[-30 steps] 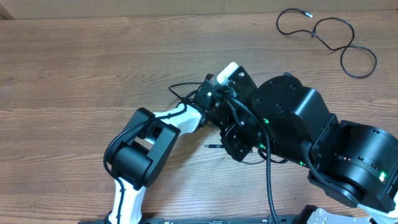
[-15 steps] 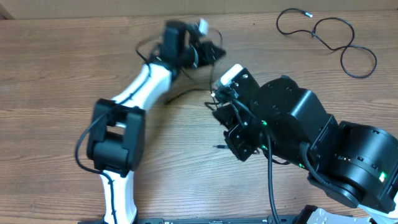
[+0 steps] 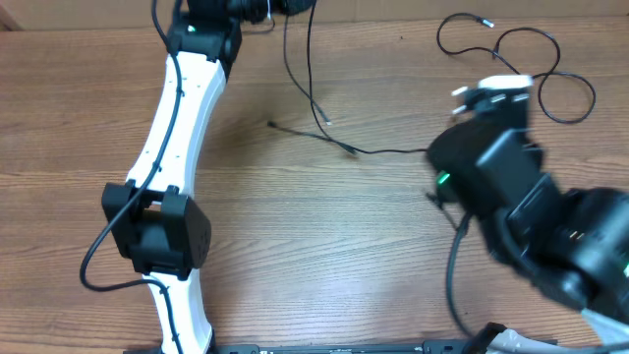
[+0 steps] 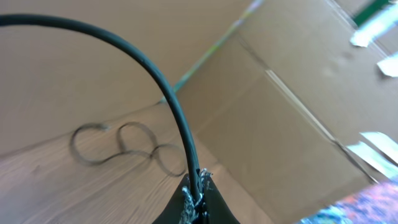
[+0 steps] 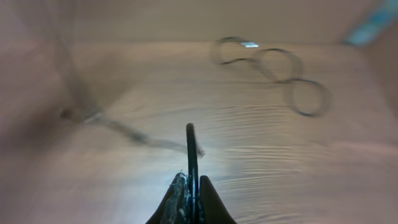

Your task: Untangle cables

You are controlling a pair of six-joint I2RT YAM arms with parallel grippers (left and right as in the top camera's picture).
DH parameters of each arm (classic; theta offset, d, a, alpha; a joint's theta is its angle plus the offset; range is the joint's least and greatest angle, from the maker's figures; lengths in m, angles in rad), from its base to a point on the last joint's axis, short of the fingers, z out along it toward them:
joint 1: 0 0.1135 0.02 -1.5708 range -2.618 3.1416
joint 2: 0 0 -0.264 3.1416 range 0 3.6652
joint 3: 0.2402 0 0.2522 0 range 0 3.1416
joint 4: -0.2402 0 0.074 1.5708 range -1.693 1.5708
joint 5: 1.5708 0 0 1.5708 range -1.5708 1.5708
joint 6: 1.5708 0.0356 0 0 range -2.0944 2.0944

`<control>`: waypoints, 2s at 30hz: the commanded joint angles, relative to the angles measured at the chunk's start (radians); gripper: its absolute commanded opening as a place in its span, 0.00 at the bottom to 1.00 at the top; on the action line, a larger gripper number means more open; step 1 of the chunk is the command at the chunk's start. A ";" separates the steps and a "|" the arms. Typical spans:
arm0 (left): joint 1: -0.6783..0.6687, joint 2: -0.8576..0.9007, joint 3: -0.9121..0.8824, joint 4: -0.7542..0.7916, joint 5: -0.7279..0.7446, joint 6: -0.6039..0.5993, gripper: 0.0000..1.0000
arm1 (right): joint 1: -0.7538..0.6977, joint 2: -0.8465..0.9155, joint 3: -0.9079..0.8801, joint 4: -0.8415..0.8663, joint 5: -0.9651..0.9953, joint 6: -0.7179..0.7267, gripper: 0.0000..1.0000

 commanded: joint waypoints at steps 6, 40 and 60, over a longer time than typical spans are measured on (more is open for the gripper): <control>-0.062 -0.084 0.228 -0.215 -0.061 0.174 0.04 | -0.515 -0.021 0.016 0.265 -0.027 -0.240 0.04; -0.327 -0.180 0.316 -0.858 -0.687 0.544 0.04 | -1.578 0.819 0.004 0.554 -0.545 -0.319 0.04; -0.349 -0.180 0.316 -0.925 -0.850 0.571 0.04 | -1.526 0.661 0.148 0.564 -0.665 -0.343 1.00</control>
